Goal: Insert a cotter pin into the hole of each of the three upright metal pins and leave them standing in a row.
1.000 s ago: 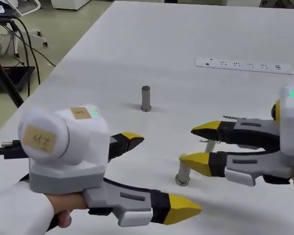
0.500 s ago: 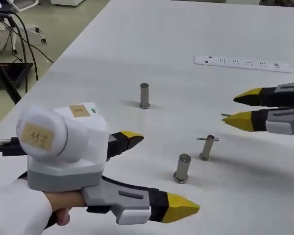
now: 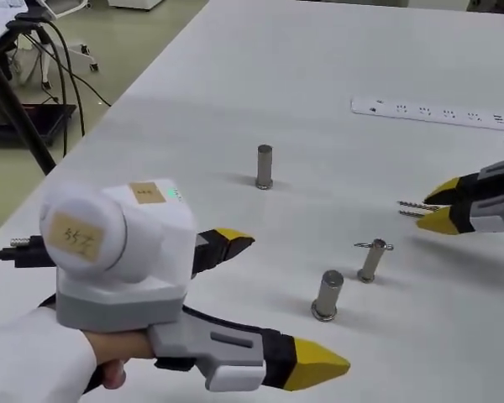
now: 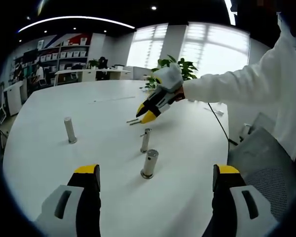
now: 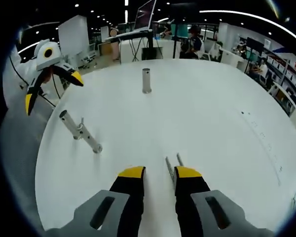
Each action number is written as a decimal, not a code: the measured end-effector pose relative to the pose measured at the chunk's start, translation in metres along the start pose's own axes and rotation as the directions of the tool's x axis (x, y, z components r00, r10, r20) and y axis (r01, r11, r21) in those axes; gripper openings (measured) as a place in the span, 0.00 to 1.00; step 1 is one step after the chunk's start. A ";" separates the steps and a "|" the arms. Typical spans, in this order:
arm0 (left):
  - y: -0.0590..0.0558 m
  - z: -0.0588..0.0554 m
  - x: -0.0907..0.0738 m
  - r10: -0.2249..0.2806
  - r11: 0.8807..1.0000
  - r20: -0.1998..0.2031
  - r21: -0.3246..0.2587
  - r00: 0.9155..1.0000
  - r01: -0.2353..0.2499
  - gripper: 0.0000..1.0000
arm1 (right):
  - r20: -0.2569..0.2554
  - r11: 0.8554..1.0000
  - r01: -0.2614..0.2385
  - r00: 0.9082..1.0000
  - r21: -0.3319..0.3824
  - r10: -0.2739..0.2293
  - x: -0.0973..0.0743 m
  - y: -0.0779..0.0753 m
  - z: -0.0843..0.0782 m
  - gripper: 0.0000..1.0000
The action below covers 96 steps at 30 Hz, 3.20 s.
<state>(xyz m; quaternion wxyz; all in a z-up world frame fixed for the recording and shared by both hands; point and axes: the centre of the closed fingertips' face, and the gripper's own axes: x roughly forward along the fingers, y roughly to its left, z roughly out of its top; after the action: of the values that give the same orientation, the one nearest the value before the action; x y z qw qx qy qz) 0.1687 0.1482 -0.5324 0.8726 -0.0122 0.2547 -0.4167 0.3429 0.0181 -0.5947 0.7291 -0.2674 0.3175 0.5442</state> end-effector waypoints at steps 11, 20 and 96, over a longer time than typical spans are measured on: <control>0.009 -0.006 -0.010 0.035 0.999 0.001 -0.017 0.999 -0.035 0.94 | -0.084 1.000 -0.014 0.996 -0.007 0.013 0.011 -0.016 -0.018 0.12; 0.013 -0.004 -0.013 0.047 0.998 0.017 -0.032 0.999 -0.046 0.93 | -0.121 1.000 -0.015 0.993 -0.027 0.012 0.011 -0.013 -0.018 0.02; -0.014 0.083 0.058 -0.102 0.978 0.183 -0.163 0.978 0.133 0.49 | 0.197 0.865 0.273 0.958 -0.421 -0.206 -0.075 0.099 0.072 0.00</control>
<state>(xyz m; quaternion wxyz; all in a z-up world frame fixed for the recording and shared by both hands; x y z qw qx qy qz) 0.2266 0.0811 -0.4820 0.8607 -0.1398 0.2120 -0.4412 0.2444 0.0504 -0.4947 0.7318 -0.4238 0.0952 0.5252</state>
